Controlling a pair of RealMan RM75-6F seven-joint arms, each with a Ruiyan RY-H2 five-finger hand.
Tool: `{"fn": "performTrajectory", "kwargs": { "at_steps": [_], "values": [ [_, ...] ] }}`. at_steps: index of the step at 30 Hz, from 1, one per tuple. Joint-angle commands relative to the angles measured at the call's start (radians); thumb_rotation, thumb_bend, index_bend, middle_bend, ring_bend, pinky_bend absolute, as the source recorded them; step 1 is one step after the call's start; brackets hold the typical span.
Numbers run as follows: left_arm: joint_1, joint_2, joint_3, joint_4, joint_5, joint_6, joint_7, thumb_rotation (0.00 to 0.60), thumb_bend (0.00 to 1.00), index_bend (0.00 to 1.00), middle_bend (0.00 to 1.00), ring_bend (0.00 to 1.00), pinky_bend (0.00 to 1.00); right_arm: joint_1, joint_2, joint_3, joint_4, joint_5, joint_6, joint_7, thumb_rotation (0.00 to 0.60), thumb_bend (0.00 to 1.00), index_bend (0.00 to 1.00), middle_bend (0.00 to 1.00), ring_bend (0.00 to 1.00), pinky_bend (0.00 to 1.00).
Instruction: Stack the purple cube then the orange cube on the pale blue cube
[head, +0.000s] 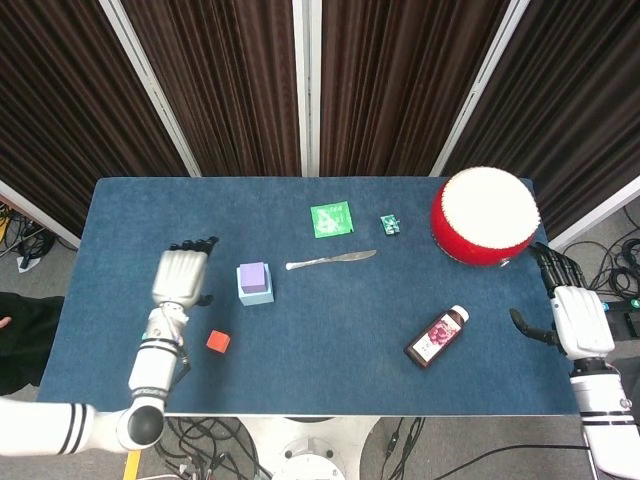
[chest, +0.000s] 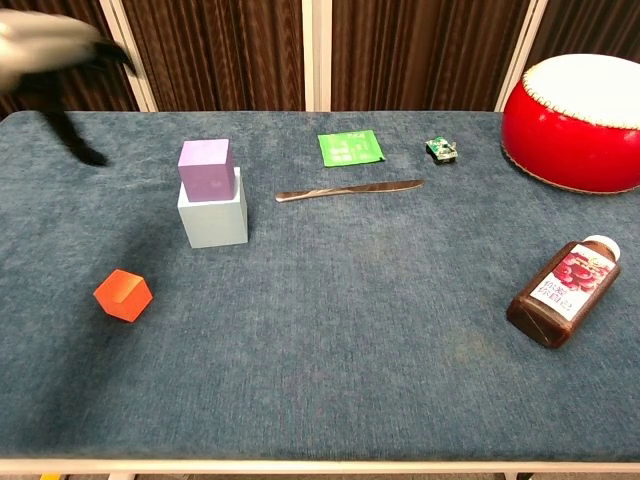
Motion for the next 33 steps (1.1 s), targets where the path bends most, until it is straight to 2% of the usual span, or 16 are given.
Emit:
{"fn": "performTrajectory", "kwargs": {
  "at_steps": [1, 5, 8, 10, 13, 16, 21, 26, 30, 33],
  "values": [
    [0.096, 0.065, 0.049, -0.053, 0.069, 0.054, -0.109, 0.600, 0.18, 0.23, 0.35, 0.26, 0.32, 0.002, -0.003, -0.001, -0.001, 0.000, -0.002, -0.009, 0.600, 0.22, 0.00, 0.03, 0.00, 0.00],
    [0.137, 0.072, 0.094, -0.045, 0.097, 0.018, -0.160, 0.600, 0.18, 0.24, 0.39, 0.28, 0.34, 0.005, -0.011, -0.004, -0.004, 0.000, -0.004, -0.029, 0.600, 0.22, 0.00, 0.03, 0.00, 0.00],
    [0.153, 0.062, 0.153, -0.005, 0.196, -0.045, -0.200, 0.600, 0.18, 0.26, 0.42, 0.31, 0.37, 0.006, -0.015, -0.007, -0.006, -0.003, -0.004, -0.038, 0.600, 0.22, 0.00, 0.03, 0.00, 0.00],
    [0.159, 0.056, 0.208, 0.055, 0.320, -0.100, -0.236, 0.600, 0.18, 0.26, 0.43, 0.33, 0.39, 0.006, -0.016, -0.008, -0.006, -0.005, -0.003, -0.039, 0.600, 0.22, 0.00, 0.03, 0.00, 0.00],
    [0.169, 0.036, 0.277, 0.178, 0.529, -0.129, -0.288, 0.600, 0.18, 0.28, 0.43, 0.33, 0.39, 0.008, -0.017, -0.008, -0.003, -0.001, -0.007, -0.036, 0.600, 0.22, 0.00, 0.03, 0.00, 0.00],
    [0.181, 0.018, 0.306, 0.273, 0.661, -0.140, -0.371, 0.600, 0.18, 0.33, 0.45, 0.33, 0.39, 0.009, -0.017, -0.007, 0.001, 0.003, -0.011, -0.032, 0.600, 0.22, 0.00, 0.03, 0.00, 0.00],
    [0.197, 0.028, 0.337, 0.350, 0.787, -0.171, -0.513, 0.600, 0.18, 0.39, 0.48, 0.35, 0.41, 0.012, -0.019, -0.004, 0.003, 0.010, -0.014, -0.033, 0.600, 0.22, 0.00, 0.03, 0.00, 0.00],
    [0.230, 0.034, 0.386, 0.405, 0.896, -0.161, -0.565, 0.600, 0.18, 0.43, 0.50, 0.37, 0.43, 0.014, -0.022, -0.004, 0.003, 0.011, -0.017, -0.038, 0.600, 0.22, 0.00, 0.03, 0.00, 0.00],
    [0.238, 0.017, 0.439, 0.483, 1.044, -0.147, -0.604, 0.600, 0.18, 0.43, 0.51, 0.38, 0.44, 0.017, -0.026, -0.007, 0.002, 0.012, -0.020, -0.048, 0.600, 0.22, 0.00, 0.03, 0.00, 0.00],
    [0.229, -0.006, 0.447, 0.542, 1.120, -0.143, -0.637, 0.600, 0.18, 0.43, 0.51, 0.39, 0.45, 0.018, -0.029, -0.007, 0.003, 0.014, -0.021, -0.053, 0.600, 0.22, 0.00, 0.03, 0.00, 0.00]
  ]
}}
